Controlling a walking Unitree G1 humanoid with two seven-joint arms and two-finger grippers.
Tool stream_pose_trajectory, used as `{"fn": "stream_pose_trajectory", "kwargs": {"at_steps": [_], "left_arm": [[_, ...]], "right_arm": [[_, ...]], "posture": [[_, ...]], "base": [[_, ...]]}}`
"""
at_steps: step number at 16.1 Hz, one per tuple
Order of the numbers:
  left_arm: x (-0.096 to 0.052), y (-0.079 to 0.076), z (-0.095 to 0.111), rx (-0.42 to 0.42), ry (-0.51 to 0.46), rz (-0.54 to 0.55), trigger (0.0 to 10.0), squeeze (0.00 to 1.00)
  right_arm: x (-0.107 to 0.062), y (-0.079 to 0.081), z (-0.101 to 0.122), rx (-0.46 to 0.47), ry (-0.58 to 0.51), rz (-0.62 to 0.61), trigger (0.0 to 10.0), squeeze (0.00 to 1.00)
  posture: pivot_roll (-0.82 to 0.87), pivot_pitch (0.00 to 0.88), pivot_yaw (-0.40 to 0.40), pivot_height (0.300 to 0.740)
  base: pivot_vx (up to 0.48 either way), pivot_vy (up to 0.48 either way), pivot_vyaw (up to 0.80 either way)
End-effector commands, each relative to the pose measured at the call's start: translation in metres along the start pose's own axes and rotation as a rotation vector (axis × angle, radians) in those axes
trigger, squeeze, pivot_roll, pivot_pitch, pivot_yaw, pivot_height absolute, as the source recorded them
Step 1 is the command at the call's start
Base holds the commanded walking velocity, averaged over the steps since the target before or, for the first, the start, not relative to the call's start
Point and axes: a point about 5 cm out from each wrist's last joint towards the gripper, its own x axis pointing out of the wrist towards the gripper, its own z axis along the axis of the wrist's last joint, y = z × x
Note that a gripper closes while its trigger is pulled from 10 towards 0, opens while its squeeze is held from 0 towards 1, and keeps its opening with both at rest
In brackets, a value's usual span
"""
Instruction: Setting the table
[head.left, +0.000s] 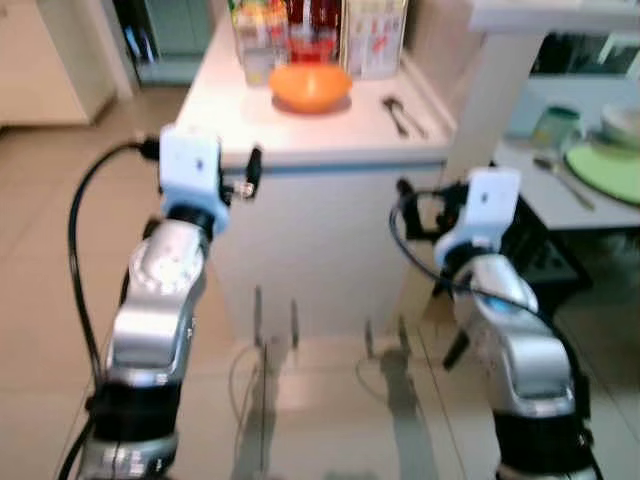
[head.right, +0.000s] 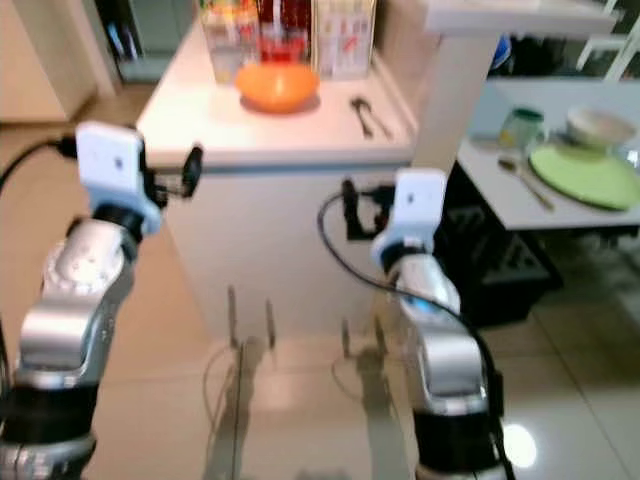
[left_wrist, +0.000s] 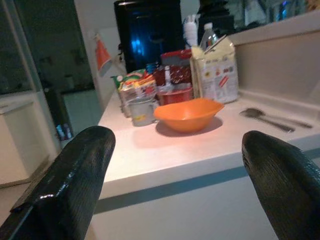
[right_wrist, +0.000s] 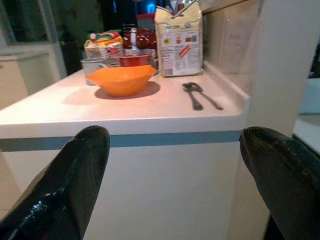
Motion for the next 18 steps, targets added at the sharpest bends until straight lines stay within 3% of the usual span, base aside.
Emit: {"fn": "stream_pose_trajectory", "kwargs": {"at_steps": [1, 4, 7, 18], "left_arm": [[-0.0004, -0.0012, -0.0006, 0.009, 0.004, -0.003, 10.0, 0.00], [0.0017, 0.0050, -0.0005, 0.011, 0.003, 0.012, 10.0, 0.00], [0.0041, -0.0009, -0.0002, 0.003, 0.000, -0.006, 10.0, 0.00], [0.0057, -0.0011, -0.0014, 0.001, 0.000, -0.020, 10.0, 0.00]], "right_arm": [[0.0033, 0.0001, 0.0045, 0.005, -0.015, -0.001, 10.0, 0.00], [0.0086, 0.0037, 0.0061, -0.008, -0.022, 0.013, 10.0, 0.00], [0.0086, -0.0016, 0.0072, -0.020, -0.027, -0.007, 10.0, 0.00], [0.0110, -0.0023, 0.0094, -0.007, -0.037, -0.005, 10.0, 0.00]], "posture": [[0.05, 0.000, 0.000, 0.740], [0.04, 0.000, 0.002, 0.740], [0.04, 0.000, 0.011, 0.740], [0.03, 0.000, 0.018, 0.740]], "base": [[0.398, 0.000, 0.53], [0.396, 0.000, 0.53], [0.398, 0.000, 0.51], [0.397, 0.000, 0.00]]}}
